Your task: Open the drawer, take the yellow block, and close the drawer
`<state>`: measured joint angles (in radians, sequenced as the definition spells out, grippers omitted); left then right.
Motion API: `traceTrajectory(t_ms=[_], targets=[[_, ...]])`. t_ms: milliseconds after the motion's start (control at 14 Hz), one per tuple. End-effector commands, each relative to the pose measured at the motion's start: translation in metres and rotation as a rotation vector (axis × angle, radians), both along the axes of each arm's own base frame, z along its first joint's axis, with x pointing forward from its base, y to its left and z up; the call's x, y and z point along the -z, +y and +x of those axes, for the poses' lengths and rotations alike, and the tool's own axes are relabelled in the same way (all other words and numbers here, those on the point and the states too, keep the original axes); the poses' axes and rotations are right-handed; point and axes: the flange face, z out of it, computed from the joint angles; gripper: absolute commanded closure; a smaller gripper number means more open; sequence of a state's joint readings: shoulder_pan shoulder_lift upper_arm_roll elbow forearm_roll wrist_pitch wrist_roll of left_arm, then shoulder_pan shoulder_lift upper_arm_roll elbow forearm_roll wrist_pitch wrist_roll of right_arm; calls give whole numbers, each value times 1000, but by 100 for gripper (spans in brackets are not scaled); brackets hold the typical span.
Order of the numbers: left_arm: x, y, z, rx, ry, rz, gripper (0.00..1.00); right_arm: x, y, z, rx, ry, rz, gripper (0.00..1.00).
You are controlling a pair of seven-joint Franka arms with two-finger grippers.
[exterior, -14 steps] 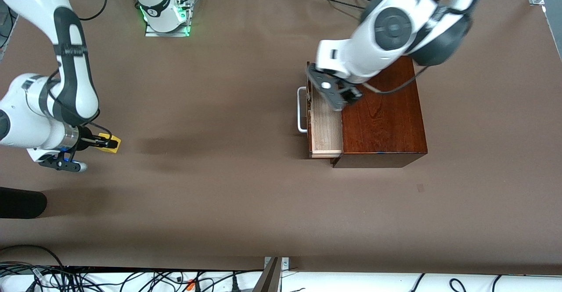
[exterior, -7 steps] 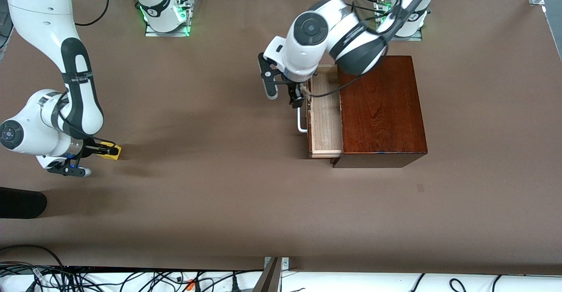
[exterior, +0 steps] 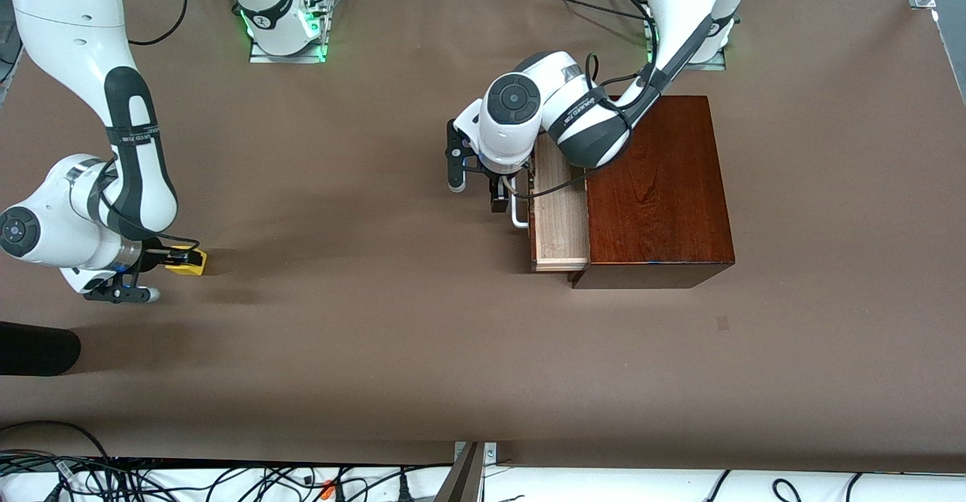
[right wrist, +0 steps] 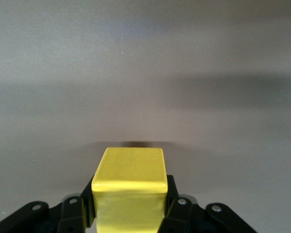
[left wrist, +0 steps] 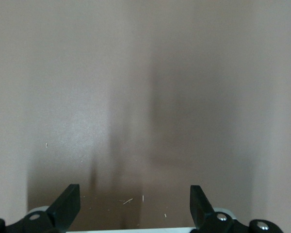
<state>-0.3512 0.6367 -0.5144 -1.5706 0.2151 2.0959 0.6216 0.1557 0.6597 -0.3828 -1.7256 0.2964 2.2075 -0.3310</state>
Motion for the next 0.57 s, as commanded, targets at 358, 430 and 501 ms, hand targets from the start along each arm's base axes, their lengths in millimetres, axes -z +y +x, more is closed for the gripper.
traceTrajectory(t_ms=[358, 430, 501], targets=[[14, 5, 5, 69, -36, 92, 0, 14, -12, 9, -48, -26, 1, 100], [15, 8, 5, 72, -32, 113, 0, 14, -12, 9, -48, -26, 1, 100], [16, 14, 6, 61, -17, 134, 0, 14, -12, 9, -46, -26, 1, 100]])
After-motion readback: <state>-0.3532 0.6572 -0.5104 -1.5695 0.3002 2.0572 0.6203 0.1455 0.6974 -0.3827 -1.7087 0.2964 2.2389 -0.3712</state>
